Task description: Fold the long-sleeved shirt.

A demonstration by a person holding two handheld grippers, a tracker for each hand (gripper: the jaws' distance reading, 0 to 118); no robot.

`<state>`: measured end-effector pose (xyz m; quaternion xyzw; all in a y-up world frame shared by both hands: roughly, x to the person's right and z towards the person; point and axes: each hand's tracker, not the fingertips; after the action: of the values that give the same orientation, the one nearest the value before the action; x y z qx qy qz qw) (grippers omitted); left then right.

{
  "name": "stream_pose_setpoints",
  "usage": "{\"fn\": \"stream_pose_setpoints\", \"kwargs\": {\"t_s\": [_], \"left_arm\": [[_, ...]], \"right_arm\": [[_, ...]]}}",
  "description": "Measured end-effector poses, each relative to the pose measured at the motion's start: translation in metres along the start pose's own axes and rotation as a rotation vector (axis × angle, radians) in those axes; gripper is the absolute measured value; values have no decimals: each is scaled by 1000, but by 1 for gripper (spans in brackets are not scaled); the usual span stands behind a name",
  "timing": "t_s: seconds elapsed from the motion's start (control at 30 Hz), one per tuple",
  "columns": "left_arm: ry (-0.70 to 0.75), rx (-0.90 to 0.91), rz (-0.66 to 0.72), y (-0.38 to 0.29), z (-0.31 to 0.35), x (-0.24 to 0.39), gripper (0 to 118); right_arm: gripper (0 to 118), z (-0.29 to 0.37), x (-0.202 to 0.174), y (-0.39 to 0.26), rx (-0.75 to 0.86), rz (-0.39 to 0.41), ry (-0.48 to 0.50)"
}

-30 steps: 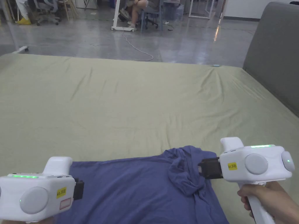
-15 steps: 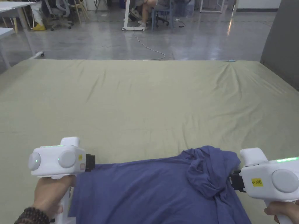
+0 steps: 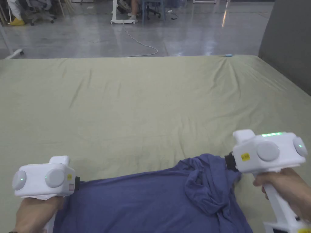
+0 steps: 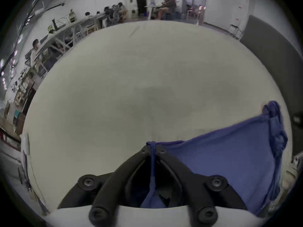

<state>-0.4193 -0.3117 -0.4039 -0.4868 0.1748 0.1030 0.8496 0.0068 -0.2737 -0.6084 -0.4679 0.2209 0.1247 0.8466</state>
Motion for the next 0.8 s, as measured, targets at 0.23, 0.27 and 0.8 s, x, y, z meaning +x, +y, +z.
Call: {"fn": "stream_pose_setpoints", "kwargs": {"t_s": [0.23, 0.27, 0.8], "left_arm": [[-31, 8, 7, -3, 15, -3, 0], [-42, 8, 6, -3, 17, -5, 0], [-36, 7, -7, -5, 19, -5, 0]], "right_arm": [[81, -80, 21, 78, -194, -152, 61], [81, -91, 21, 79, -224, -166, 71], [2, -84, -32, 57, -314, 2, 16]]}}
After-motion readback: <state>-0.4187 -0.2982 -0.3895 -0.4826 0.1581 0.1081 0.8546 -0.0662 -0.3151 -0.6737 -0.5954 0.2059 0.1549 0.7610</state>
